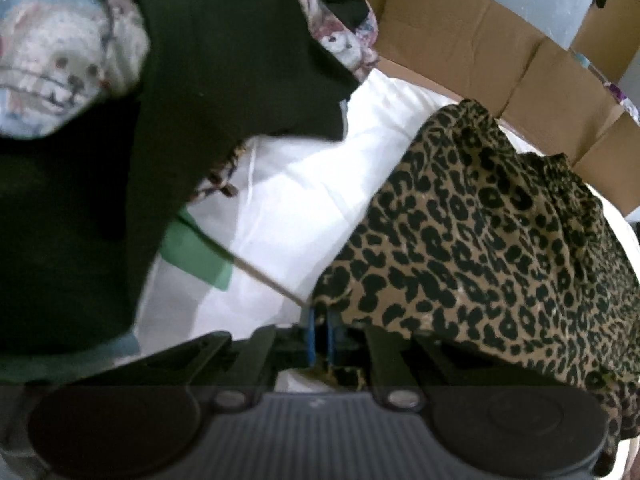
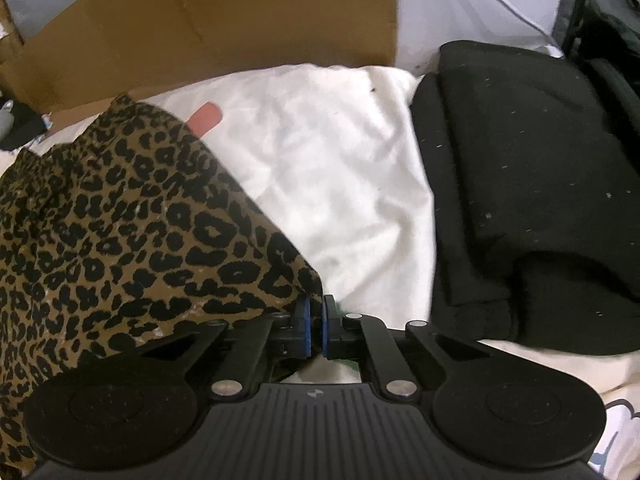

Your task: Fold clothes

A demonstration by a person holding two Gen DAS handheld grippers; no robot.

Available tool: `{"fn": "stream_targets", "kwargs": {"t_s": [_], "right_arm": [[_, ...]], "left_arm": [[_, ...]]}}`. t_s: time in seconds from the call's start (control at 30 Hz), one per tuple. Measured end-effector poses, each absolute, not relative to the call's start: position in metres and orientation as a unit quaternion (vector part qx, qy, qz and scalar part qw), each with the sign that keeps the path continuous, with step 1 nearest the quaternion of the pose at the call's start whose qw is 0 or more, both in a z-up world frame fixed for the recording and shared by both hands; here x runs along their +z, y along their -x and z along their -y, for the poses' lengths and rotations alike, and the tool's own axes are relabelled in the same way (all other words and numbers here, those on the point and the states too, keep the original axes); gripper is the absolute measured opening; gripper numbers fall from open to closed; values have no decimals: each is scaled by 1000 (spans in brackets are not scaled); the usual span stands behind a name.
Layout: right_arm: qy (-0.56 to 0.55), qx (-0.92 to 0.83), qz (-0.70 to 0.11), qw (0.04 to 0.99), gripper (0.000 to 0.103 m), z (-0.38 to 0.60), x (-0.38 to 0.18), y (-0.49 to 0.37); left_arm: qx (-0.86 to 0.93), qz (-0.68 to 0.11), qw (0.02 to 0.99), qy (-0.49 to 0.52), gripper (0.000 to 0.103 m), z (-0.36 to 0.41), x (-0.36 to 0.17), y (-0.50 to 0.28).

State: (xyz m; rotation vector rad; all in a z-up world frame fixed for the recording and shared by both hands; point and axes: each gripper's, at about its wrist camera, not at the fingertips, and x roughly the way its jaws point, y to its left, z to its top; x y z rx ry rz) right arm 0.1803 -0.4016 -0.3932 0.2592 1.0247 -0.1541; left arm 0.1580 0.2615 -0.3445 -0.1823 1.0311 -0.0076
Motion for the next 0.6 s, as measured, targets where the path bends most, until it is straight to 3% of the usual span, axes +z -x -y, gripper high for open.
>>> {"fn": "stream_targets", "kwargs": {"t_s": [0.2,0.3,0.37,0.43,0.5,0.6], "right_arm": [[-114,-78,-496,857,3,398,-401,-183],[-112,-84,-499,855,7,397,-400,-184],[-111,-87,-492,859,15,395,-395,-181],[-112,-94,-481,864,26,395,-389,-179],[-114,-94,-464,874,38,395,-380,-176],[-112,-91,-442,886,38,394,-367,-177]], "left_arm": [[11,-516,853,75,8,-257,-362,-168],[23,-525,847,80,19,-255,-359,-172],[34,-515,854,70,43,-250,-352,-173],[45,-499,863,61,52,-244,-343,-175],[38,-490,869,63,52,-236,-335,-181],[7,-479,876,56,52,-219,-323,-191]]}}
